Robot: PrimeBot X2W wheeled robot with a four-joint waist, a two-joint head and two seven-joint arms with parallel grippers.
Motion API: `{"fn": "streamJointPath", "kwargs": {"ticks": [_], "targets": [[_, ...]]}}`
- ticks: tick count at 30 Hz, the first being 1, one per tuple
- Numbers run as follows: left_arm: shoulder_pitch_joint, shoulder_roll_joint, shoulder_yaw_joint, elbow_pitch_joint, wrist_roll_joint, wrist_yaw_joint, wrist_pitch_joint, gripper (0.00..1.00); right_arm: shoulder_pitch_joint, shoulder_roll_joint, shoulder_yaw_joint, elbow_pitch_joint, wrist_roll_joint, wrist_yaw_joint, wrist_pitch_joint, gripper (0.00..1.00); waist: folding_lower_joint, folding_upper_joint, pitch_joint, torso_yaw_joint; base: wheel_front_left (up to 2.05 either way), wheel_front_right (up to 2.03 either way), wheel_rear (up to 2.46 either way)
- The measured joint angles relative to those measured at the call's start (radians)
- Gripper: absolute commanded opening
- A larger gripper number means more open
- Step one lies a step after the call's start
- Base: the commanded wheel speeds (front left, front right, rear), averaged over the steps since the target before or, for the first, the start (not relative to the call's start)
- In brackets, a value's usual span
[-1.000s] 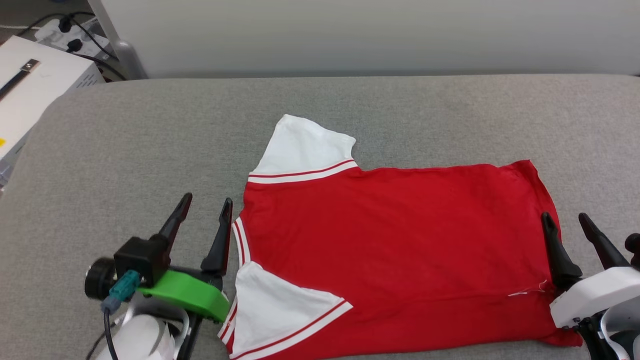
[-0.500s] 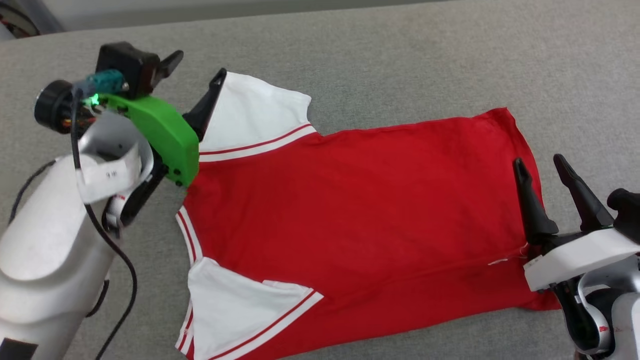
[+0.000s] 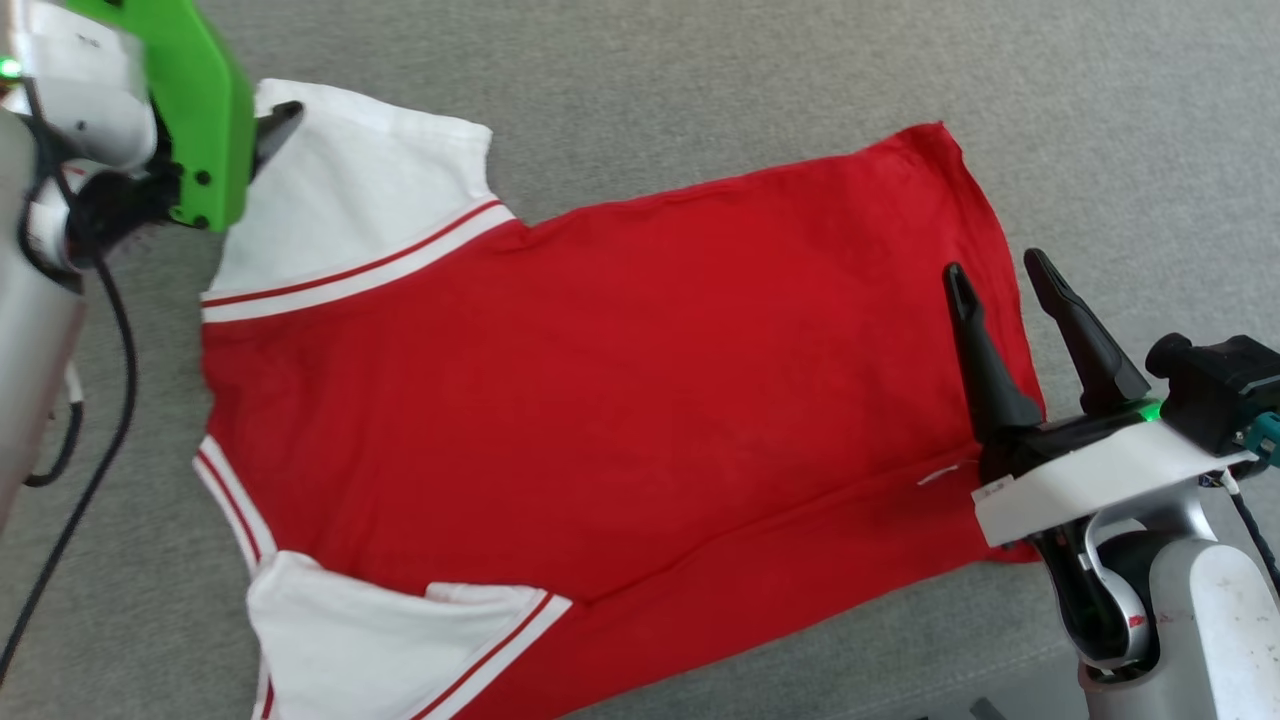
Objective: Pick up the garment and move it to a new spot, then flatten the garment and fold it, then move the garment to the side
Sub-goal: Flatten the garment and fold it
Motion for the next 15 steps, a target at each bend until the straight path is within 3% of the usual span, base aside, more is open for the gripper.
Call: {"fn": "streamJointPath", "kwargs": {"ticks": [10, 11, 12, 13, 15], "targets": [[-0.074, 0.025, -0.016, 0.155, 0.027, 0.015, 0.025, 1.0, -0.024, 0.006, 0.038, 0.049, 0.031, 0.0, -0.034, 1.0, 0.0, 0.0, 0.072, -0.077, 0.0, 0.0, 0.0], [-0.08, 0.026, -0.018, 0.163, 0.027, 0.015, 0.03, 0.8, -0.026, 0.006, 0.039, 0.051, 0.031, 0.0, -0.035, 1.0, -0.0001, 0.0, 0.075, -0.081, 0.0, 0.0, 0.0], [-0.087, 0.026, -0.022, 0.172, 0.027, 0.015, 0.038, 0.29, -0.026, 0.006, 0.039, 0.053, 0.031, 0.0, -0.035, 1.0, -0.0001, 0.0, 0.078, -0.085, 0.0, 0.0, 0.0], [-0.093, 0.026, -0.025, 0.179, 0.027, 0.015, 0.046, 0.0, -0.027, 0.005, 0.039, 0.055, 0.031, 0.0, -0.036, 1.0, -0.0001, 0.0, 0.082, -0.086, 0.0, 0.0, 0.0], [-0.101, 0.022, -0.031, 0.184, 0.024, 0.014, 0.065, 0.0, -0.03, 0.005, 0.038, 0.059, 0.031, 0.0, -0.036, 1.0, -0.0001, 0.0, 0.084, -0.084, 0.0, 0.0, 0.0]]}}
